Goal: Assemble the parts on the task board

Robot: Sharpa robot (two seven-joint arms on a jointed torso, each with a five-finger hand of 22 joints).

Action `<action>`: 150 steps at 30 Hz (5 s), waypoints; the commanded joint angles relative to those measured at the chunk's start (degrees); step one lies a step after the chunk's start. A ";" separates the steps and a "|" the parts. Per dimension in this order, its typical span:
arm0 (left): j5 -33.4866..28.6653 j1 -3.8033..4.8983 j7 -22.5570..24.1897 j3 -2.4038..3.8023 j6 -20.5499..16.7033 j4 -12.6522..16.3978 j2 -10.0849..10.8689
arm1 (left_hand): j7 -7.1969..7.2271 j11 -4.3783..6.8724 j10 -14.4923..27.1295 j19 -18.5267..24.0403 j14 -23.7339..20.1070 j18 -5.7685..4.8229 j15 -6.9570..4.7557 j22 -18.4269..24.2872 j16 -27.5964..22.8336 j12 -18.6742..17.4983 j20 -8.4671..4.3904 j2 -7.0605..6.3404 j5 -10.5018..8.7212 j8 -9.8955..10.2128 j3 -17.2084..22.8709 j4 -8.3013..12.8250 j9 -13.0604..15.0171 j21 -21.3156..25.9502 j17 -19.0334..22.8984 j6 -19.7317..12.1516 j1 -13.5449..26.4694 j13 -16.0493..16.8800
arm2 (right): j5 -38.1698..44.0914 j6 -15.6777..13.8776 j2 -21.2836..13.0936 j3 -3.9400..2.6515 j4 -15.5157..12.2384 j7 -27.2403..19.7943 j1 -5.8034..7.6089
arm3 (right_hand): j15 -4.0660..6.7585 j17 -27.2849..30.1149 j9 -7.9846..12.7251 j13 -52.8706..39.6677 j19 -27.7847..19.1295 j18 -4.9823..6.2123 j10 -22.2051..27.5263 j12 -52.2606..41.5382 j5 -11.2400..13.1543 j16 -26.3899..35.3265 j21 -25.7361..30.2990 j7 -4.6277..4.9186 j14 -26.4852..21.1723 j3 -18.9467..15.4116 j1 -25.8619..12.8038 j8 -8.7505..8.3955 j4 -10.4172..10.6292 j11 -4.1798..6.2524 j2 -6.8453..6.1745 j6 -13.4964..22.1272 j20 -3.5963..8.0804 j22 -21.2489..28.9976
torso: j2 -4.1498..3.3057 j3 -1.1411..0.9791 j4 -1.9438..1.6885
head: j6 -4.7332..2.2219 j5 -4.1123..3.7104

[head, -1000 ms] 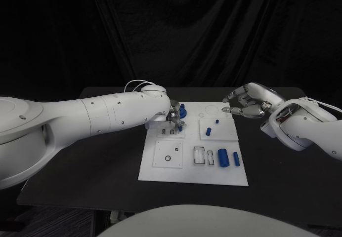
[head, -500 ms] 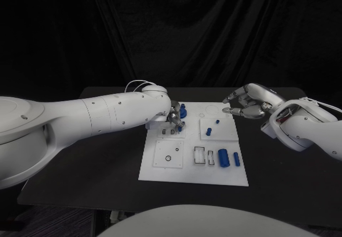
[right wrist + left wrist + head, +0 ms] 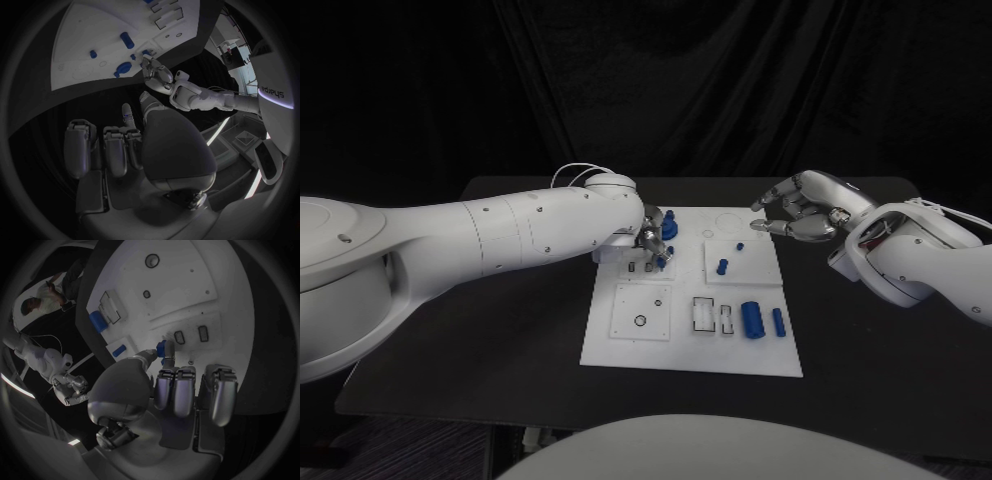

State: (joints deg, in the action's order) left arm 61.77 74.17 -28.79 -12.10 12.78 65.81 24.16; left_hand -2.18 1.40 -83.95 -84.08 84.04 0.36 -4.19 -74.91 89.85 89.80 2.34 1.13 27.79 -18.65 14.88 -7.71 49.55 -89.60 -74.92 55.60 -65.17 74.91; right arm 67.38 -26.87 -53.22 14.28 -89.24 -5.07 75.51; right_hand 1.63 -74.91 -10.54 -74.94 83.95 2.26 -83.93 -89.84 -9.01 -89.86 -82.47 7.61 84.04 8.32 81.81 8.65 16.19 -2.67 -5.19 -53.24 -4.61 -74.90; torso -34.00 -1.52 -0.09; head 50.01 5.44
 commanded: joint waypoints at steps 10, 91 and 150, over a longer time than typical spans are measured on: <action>-0.15 -0.19 -0.39 0.01 -1.58 2.74 2.14 | 0.02 0.53 -6.05 -4.31 5.96 0.25 -0.57 -12.96 0.15 0.20 -0.57 -1.42 0.10 0.67 2.72 0.85 0.99 0.33 -15.08 0.90 1.35 15.09 | 0.06 0.41 -0.26 -0.04 0.06 1.13 -0.16 | -0.52 -14.51 0.12 -15.06 2.32 -0.21 -6.07 -0.16 -0.35 0.35 0.36 -0.11 5.81 0.42 0.46 -0.01 0.03 -0.28 0.41 -0.41 -0.42 -12.38 | 0.02 0.02 -0.02 | -0.01 0.32; -0.15 -1.96 -2.50 0.00 -6.68 6.75 6.65 | 0.16 0.68 -6.05 -4.01 5.96 0.37 -0.73 -12.56 0.15 0.20 -0.72 -1.75 -0.71 1.49 5.84 1.72 1.99 0.51 -15.08 1.65 3.03 15.09 | 0.06 1.75 -0.63 -0.04 0.09 2.34 -0.56 | -0.50 -14.26 0.27 -15.06 2.14 -0.11 -6.07 -0.16 -0.97 0.56 0.77 -0.12 5.74 0.58 0.85 -0.08 -0.06 -0.26 0.61 -0.57 -0.42 -12.24 | 0.06 0.08 -0.07 | -0.01 1.22; -0.16 -2.05 -1.81 0.00 -5.38 6.06 6.40 | -0.49 0.09 -6.05 -2.67 5.96 0.88 -0.26 -10.79 0.15 0.20 -0.30 -1.20 -14.64 4.91 5.22 -0.19 2.88 1.48 -15.08 2.53 8.23 15.09 | 0.06 2.31 -0.40 -0.05 0.39 2.74 -0.75 | -0.51 -14.20 0.42 -15.06 2.09 -0.08 -6.07 -0.16 -1.23 0.61 0.91 -0.07 5.72 0.60 0.92 -0.23 0.00 -0.29 0.68 -0.50 -0.42 -12.20 | 0.02 0.07 0.09 | -0.01 1.91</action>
State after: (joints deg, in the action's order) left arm 61.61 72.28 -31.26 -12.11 6.63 71.87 30.68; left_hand -2.71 1.79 -83.96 -84.07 84.05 0.36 -4.60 -74.90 89.85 89.80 1.95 -0.17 13.27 -14.07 20.23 -7.86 52.52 -88.41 -74.92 57.81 -57.54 74.91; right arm 67.38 -24.84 -53.63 14.28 -88.88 -3.44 74.91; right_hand 1.63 -74.91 -10.20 -74.91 83.95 2.25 -83.93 -89.84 -10.12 -89.42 -81.86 7.40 84.03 8.64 82.26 8.65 16.19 -2.67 -4.74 -53.44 -4.61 -74.90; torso -33.97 -1.44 -0.01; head 50.01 7.29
